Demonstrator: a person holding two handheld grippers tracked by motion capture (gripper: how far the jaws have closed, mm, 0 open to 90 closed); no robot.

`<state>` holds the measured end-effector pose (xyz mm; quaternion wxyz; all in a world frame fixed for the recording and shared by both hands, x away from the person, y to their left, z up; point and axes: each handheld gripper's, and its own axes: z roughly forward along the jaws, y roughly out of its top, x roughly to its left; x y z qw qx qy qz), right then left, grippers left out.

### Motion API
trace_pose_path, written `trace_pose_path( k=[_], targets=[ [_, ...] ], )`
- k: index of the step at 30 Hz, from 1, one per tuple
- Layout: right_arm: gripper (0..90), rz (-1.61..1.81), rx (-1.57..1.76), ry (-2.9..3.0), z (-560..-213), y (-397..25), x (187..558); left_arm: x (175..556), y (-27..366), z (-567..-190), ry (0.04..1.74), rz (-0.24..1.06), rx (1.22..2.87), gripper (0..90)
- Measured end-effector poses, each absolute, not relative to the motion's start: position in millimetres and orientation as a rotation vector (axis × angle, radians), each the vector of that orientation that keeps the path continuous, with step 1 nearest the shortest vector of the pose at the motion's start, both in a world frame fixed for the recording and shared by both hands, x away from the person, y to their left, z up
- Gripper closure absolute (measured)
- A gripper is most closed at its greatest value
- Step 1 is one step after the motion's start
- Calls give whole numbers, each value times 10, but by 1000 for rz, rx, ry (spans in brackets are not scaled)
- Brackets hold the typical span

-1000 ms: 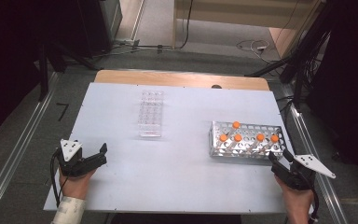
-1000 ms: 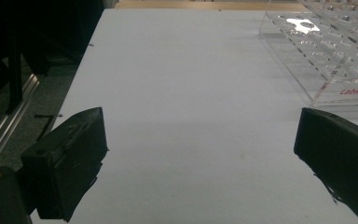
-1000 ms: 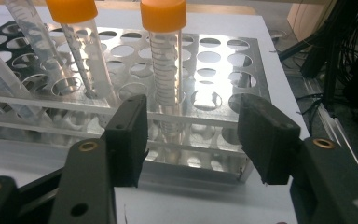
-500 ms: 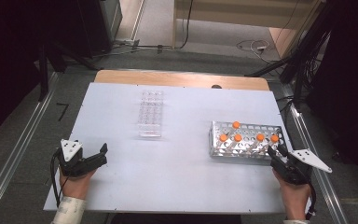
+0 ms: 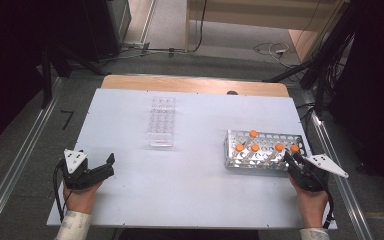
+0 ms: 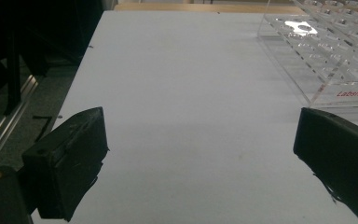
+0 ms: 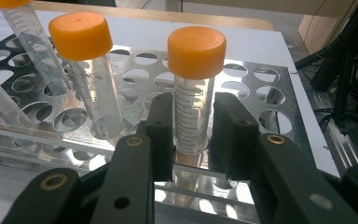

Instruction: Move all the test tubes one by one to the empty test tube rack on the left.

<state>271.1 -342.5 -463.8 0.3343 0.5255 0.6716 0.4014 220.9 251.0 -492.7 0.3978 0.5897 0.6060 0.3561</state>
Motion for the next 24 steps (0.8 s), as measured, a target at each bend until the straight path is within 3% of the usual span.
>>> trace_pose_path(
  k=[3,24],
  targets=[
    [709,1047,1369,1753,-4640,-3427,2713,2210,2510,-4929,1535,899,1494,31],
    [717,1158,1299,1633,-4278,-3469,2549,2218,2493,-4931,1520,886,1509,31]
  ],
)
